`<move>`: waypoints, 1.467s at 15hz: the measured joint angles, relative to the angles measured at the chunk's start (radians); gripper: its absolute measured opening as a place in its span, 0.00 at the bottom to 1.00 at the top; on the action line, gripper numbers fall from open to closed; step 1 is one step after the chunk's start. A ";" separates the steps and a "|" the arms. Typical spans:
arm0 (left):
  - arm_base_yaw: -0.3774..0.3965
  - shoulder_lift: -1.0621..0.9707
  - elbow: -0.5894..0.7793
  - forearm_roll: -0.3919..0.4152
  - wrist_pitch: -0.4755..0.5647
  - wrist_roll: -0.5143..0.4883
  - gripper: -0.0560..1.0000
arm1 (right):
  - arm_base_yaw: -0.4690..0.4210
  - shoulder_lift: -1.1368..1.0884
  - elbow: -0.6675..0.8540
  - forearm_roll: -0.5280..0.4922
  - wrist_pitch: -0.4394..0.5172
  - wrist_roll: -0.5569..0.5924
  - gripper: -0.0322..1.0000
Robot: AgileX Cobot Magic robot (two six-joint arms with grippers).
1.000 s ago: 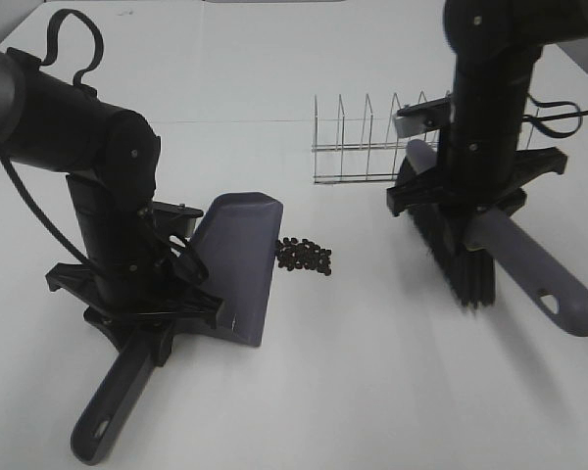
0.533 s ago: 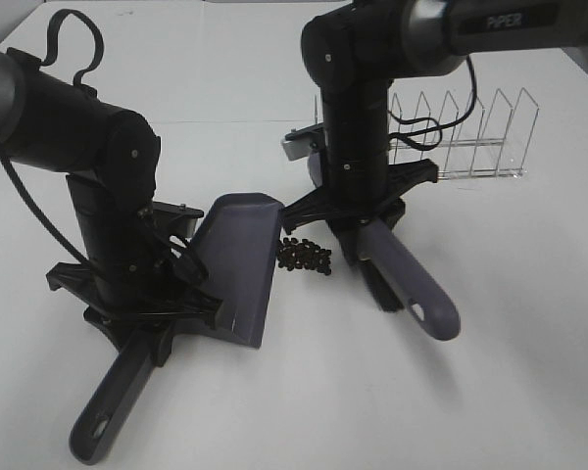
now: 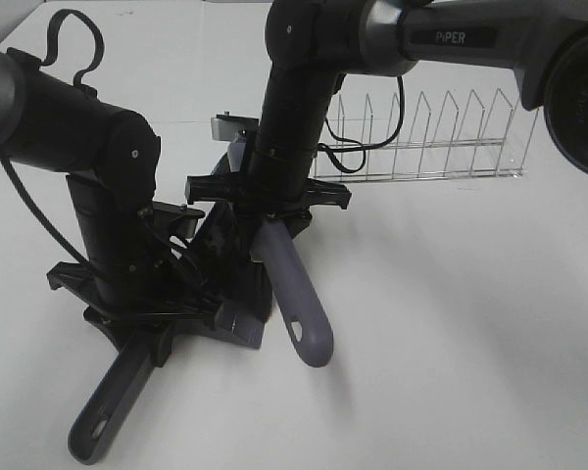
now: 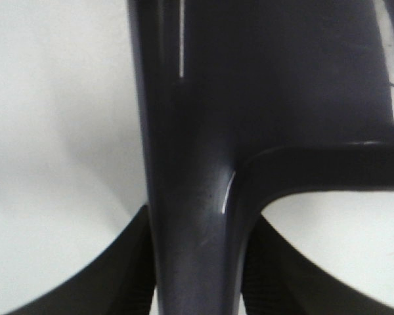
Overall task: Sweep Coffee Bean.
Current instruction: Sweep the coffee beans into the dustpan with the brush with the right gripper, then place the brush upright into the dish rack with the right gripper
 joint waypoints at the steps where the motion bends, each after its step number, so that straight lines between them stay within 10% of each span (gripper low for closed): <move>1: 0.000 0.000 0.000 0.001 0.000 0.004 0.36 | 0.001 0.002 -0.018 0.018 -0.001 0.000 0.32; 11: -0.004 0.000 0.000 0.007 0.000 0.011 0.36 | 0.001 -0.101 -0.073 -0.175 -0.010 -0.026 0.32; 22: -0.004 0.000 0.000 0.006 0.000 0.012 0.36 | -0.216 -0.291 0.398 -0.393 -0.009 -0.025 0.32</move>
